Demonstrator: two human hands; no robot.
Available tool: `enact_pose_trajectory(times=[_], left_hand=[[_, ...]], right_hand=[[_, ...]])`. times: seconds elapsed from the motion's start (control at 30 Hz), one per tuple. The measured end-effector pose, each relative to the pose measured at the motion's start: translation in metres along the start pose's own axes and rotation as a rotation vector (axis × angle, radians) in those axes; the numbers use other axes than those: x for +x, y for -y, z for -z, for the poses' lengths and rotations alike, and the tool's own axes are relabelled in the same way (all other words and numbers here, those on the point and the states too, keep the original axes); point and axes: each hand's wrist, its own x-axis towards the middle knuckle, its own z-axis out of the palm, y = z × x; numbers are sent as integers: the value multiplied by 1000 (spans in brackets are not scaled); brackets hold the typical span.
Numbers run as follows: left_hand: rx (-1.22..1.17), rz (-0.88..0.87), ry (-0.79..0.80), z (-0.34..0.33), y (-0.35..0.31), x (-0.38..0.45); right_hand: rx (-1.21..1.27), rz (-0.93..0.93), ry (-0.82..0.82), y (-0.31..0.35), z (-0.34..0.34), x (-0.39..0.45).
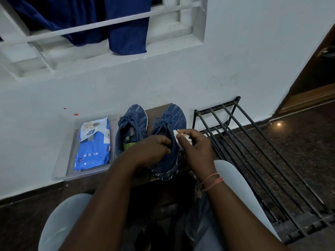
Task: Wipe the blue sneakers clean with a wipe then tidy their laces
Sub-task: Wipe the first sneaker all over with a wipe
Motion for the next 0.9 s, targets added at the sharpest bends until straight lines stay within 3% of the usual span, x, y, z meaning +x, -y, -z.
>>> enact_pose_trajectory(times=[0.23, 0.37, 0.43, 0.57, 0.77, 0.9], left_hand=[[-83, 300, -318, -15, -47, 30], [-414, 403, -331, -15, -45, 48], [-611, 404, -335, -13, -33, 54], [-627, 307, -322, -16, -19, 53], [-810, 266, -289, -23, -16, 45], [-820, 236, -286, -23, -13, 44]], right_hand=[[159, -213, -66, -4, 4, 6], [93, -154, 40, -2, 3, 5], [92, -142, 76, -2, 4, 6], [-44, -90, 131, -2, 1, 9], [-118, -50, -30, -5, -5, 26], [-259, 55, 134, -4, -3, 19]])
